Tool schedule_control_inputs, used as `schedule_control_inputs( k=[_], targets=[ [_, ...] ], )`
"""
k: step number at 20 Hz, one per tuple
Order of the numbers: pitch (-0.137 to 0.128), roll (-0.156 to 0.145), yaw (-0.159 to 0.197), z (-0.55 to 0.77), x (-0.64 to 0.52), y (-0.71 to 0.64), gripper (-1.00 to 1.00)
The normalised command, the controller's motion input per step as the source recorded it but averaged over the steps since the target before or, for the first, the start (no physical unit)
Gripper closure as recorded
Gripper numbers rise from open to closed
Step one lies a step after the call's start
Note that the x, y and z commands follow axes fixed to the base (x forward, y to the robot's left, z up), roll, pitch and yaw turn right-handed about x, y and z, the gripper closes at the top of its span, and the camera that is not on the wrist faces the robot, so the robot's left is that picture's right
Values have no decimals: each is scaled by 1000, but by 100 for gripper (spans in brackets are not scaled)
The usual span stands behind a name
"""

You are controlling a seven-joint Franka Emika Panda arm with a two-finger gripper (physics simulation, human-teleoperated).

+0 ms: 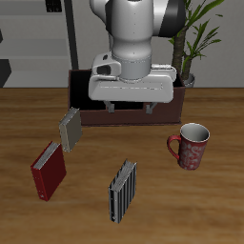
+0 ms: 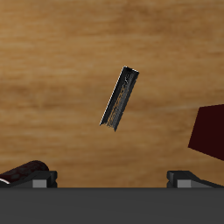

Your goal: Place the striped book into the back desk caddy's left compartment

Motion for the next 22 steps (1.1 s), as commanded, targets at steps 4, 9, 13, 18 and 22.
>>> schedule_control_inputs(
  k=[4, 9, 13, 18, 22],
  targets=[
    [4, -10, -39, -118, 353, 1, -100],
    [-24, -14, -23, -106, 470, -28, -100],
    [-44, 25, -8, 1, 202, 29, -100],
    [-21, 15, -44, -74, 208, -2, -100],
    [-3, -1, -6, -155, 136, 2, -100]
  ],
)
